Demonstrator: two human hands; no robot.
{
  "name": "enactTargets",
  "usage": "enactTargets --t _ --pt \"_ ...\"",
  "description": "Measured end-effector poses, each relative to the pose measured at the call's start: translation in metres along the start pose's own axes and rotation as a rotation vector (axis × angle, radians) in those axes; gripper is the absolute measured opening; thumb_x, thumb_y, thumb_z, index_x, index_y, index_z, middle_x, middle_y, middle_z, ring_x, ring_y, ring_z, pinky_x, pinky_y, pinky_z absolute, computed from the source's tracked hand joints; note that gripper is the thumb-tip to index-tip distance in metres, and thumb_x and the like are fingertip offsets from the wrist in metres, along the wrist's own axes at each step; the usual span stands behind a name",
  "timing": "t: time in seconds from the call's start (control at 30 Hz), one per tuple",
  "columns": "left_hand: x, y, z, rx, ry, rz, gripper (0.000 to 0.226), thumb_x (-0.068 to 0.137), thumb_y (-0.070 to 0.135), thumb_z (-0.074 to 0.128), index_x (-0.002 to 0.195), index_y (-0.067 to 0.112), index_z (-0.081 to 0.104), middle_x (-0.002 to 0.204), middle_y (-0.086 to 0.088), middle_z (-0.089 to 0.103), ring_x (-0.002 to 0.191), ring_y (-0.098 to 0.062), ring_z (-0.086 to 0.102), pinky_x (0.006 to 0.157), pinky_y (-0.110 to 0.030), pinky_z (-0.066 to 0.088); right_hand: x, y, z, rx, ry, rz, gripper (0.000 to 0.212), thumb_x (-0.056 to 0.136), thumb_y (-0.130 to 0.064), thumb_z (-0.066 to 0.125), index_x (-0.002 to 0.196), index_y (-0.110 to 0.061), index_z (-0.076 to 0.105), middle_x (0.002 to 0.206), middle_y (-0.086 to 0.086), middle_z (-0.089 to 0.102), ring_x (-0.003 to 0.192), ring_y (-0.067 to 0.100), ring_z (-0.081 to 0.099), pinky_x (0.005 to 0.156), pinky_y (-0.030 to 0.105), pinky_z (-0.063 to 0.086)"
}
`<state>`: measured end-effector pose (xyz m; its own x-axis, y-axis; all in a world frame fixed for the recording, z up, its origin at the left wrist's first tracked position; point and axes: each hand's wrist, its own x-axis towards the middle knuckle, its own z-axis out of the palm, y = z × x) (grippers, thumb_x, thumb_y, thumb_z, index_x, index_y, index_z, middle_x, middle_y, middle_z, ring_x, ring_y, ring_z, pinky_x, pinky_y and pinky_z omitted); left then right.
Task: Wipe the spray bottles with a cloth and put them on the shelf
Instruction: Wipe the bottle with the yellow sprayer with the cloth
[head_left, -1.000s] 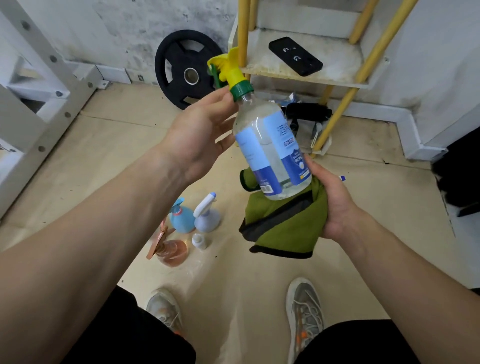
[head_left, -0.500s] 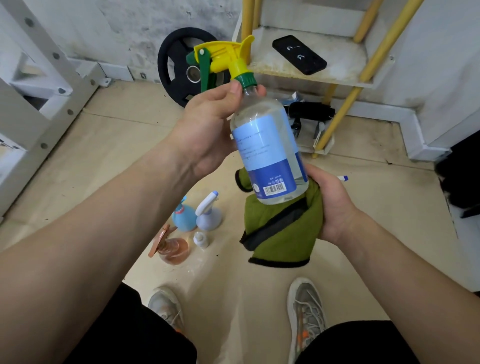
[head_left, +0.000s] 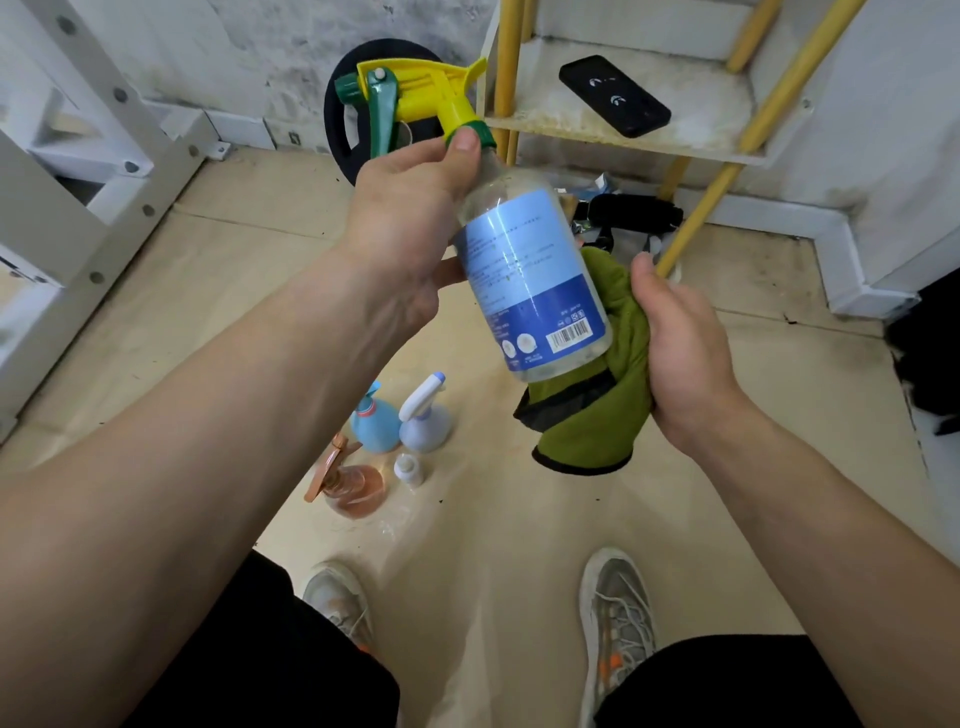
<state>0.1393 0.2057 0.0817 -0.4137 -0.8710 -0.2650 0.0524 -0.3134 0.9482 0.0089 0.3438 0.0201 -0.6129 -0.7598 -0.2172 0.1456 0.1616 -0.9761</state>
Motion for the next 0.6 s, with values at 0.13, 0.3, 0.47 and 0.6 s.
enactTargets --t 0.13,0.3,0.47,0.6 --pt "-0.004 0.0 0.001 0.041 0.013 0.009 0.013 0.099 0.028 0.062 0.094 0.018 0.07 0.078 0.007 0.072 0.066 -0.011 0.069 0.058 -0.029 0.058 0.001 -0.001 0.001 -0.138 0.004 -0.121 0.036 0.108 -0.034 0.047 0.09 -0.028 0.078 0.088 -0.006 0.078 0.091 0.012 0.073 0.079 0.031 0.056" --pt "-0.007 -0.006 0.005 0.079 0.018 0.0 0.01 0.099 0.025 0.063 0.091 0.021 0.068 0.085 0.004 0.073 0.064 -0.008 0.069 0.057 -0.03 0.06 0.008 -0.004 0.004 -0.307 0.054 -0.305 0.028 0.1 -0.04 0.053 0.098 -0.027 0.077 0.095 -0.014 0.074 0.101 0.011 0.067 0.088 0.037 0.054" --pt "-0.009 -0.022 0.013 0.144 0.044 -0.027 0.018 0.1 0.026 0.061 0.11 0.013 0.07 0.097 -0.002 0.073 0.08 -0.016 0.067 0.074 -0.041 0.062 0.01 -0.012 0.015 -0.525 0.11 -0.467 0.031 0.102 -0.037 0.054 0.12 -0.023 0.076 0.097 -0.016 0.073 0.088 -0.003 0.061 0.075 0.022 0.045" --pt "-0.01 -0.032 0.017 0.097 0.027 -0.038 0.014 0.101 0.021 0.059 0.095 0.015 0.07 0.075 0.004 0.07 0.062 -0.009 0.065 0.062 -0.031 0.061 0.007 -0.014 0.024 -0.776 0.172 -0.682 0.034 0.1 -0.04 0.054 0.122 -0.025 0.074 0.102 -0.004 0.071 0.092 0.018 0.065 0.073 0.037 0.051"
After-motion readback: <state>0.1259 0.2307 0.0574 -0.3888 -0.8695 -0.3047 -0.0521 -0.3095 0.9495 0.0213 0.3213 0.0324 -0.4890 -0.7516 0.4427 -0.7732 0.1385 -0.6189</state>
